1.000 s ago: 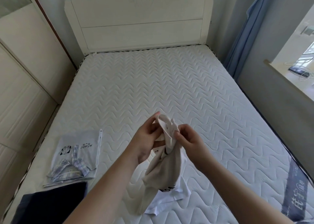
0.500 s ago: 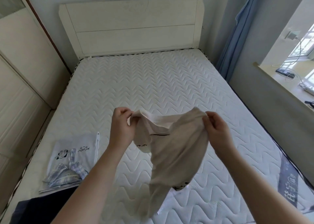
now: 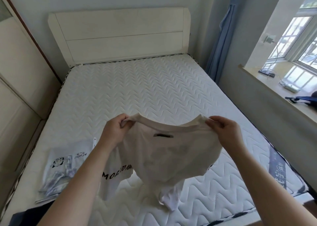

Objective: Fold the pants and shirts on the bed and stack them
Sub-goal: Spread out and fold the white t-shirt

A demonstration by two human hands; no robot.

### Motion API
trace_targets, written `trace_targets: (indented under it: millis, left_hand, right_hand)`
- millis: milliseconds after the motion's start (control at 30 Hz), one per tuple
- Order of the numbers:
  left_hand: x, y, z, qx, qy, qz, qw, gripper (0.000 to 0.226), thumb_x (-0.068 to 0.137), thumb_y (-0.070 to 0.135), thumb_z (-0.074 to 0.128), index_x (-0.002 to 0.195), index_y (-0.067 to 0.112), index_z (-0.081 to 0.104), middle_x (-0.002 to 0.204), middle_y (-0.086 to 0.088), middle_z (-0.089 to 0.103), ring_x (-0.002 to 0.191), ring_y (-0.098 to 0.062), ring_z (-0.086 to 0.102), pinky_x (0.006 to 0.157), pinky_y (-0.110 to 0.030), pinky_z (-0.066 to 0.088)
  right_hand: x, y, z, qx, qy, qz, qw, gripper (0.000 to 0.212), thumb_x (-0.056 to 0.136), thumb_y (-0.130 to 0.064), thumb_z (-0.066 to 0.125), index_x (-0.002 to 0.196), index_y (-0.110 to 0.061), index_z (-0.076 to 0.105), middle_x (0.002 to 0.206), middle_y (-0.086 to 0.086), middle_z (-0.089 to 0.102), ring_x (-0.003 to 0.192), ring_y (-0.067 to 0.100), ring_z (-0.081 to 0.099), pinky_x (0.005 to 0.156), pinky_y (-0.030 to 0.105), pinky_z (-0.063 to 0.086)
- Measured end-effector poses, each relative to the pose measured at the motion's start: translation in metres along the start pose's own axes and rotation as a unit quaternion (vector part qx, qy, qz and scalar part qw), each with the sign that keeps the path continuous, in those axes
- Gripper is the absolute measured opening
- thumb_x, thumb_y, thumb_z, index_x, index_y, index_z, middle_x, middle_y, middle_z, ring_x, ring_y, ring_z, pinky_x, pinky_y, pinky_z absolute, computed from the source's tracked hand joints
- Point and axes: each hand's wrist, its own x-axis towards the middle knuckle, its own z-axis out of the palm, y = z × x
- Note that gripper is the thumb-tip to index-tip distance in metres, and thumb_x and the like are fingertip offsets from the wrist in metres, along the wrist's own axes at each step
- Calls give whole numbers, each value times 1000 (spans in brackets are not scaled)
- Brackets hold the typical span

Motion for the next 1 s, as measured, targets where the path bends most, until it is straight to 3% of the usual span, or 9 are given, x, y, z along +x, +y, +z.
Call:
trace_targets:
  millis: [233, 333, 433, 633, 767, 900, 1000]
  left_hand:
    - [-23, 42, -14, 6, -27, 21, 999, 16, 87, 40, 70, 77, 29, 62, 68, 11, 61, 61, 3, 52, 57, -19, 38]
    - [-36, 64, -21, 9, -28, 27, 999, 14, 86, 39, 71, 80, 29, 63, 70, 12, 63, 63, 5, 54, 59, -22, 39]
    - [-49, 88, -22, 23, -25, 30, 999, 15, 85, 40, 72, 83, 28, 64, 73, 10, 65, 65, 5, 56, 58, -21, 39]
    - [-74, 143, -15, 41, 8, 56, 998, 15, 80, 35, 78, 81, 26, 65, 66, 12, 62, 61, 3, 53, 52, -8, 38]
    - [-95, 171, -12, 76, 18, 74, 994, 26, 69, 42, 82, 85, 28, 66, 66, 12, 61, 58, 3, 51, 50, -7, 36]
    - [-116, 188, -11, 95, 25, 87, 991, 48, 54, 64, 78, 91, 35, 67, 75, 12, 64, 61, 3, 55, 52, -8, 39]
    - [-122, 193, -11, 92, -6, 74, 993, 50, 48, 63, 86, 89, 41, 68, 83, 17, 65, 70, 4, 59, 58, -7, 42]
  right_hand:
    - [-5, -10, -17, 19, 32, -34, 999, 22, 94, -34, 62, 79, -50, 67, 83, -29, 68, 82, -10, 61, 69, 18, 42]
    - [-4, -13, -31, 0, 0, -53, 999, 21, 98, -36, 53, 83, -46, 63, 82, -26, 65, 79, -10, 58, 64, 22, 39]
    - [-5, -14, -55, -19, -43, -73, 996, 23, 99, -36, 51, 86, -51, 62, 87, -34, 63, 85, -16, 55, 67, 18, 39]
    - [-8, -13, -124, 5, -129, -136, 982, 24, 85, -23, 73, 94, -45, 72, 94, -30, 70, 95, -11, 62, 83, 13, 45]
    - [-13, -18, -156, 30, -104, -165, 980, 17, 74, -27, 84, 82, -38, 75, 86, -30, 70, 88, -13, 62, 74, -2, 40]
    - [-16, -23, -165, 66, -78, -159, 982, 15, 73, -36, 84, 75, -46, 73, 85, -31, 69, 87, -16, 60, 72, -4, 37]
    - [-15, -24, -161, 83, -69, -151, 983, 17, 72, -41, 83, 73, -53, 71, 85, -34, 68, 86, -17, 60, 70, -2, 39]
